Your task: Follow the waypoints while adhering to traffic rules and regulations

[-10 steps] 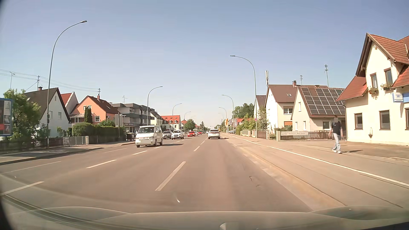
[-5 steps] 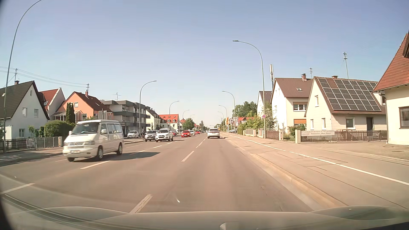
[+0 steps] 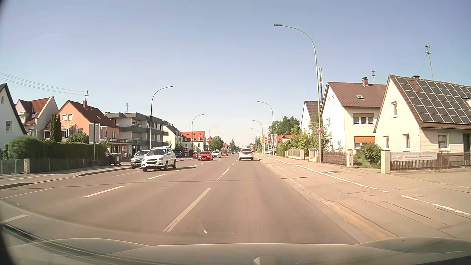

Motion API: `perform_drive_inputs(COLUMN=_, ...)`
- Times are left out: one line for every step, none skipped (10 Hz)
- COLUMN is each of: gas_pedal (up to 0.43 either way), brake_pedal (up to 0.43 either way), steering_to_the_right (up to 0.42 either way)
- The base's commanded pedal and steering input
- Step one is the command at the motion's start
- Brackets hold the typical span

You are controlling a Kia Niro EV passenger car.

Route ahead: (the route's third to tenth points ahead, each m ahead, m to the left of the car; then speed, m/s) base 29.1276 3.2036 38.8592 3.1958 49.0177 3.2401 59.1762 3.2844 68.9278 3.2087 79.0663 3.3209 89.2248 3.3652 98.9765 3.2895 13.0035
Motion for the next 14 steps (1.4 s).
perform_drive_inputs(gas_pedal=0.157, brake_pedal=0.000, steering_to_the_right=-0.003)
perform_drive_inputs(gas_pedal=0.157, brake_pedal=0.000, steering_to_the_right=-0.003)
perform_drive_inputs(gas_pedal=0.157, brake_pedal=0.000, steering_to_the_right=0.000)
perform_drive_inputs(gas_pedal=0.157, brake_pedal=0.000, steering_to_the_right=0.000)
perform_drive_inputs(gas_pedal=0.157, brake_pedal=0.000, steering_to_the_right=0.000)
perform_drive_inputs(gas_pedal=0.157, brake_pedal=0.000, steering_to_the_right=0.000)
perform_drive_inputs(gas_pedal=0.110, brake_pedal=0.000, steering_to_the_right=-0.003)
perform_drive_inputs(gas_pedal=0.000, brake_pedal=0.000, steering_to_the_right=-0.004)
perform_drive_inputs(gas_pedal=0.000, brake_pedal=0.000, steering_to_the_right=-0.004)
perform_drive_inputs(gas_pedal=0.000, brake_pedal=0.000, steering_to_the_right=-0.004)
perform_drive_inputs(gas_pedal=0.000, brake_pedal=0.000, steering_to_the_right=-0.004)
perform_drive_inputs(gas_pedal=0.000, brake_pedal=0.000, steering_to_the_right=-0.005)
perform_drive_inputs(gas_pedal=0.000, brake_pedal=0.000, steering_to_the_right=-0.005)
perform_drive_inputs(gas_pedal=0.000, brake_pedal=0.000, steering_to_the_right=-0.005)
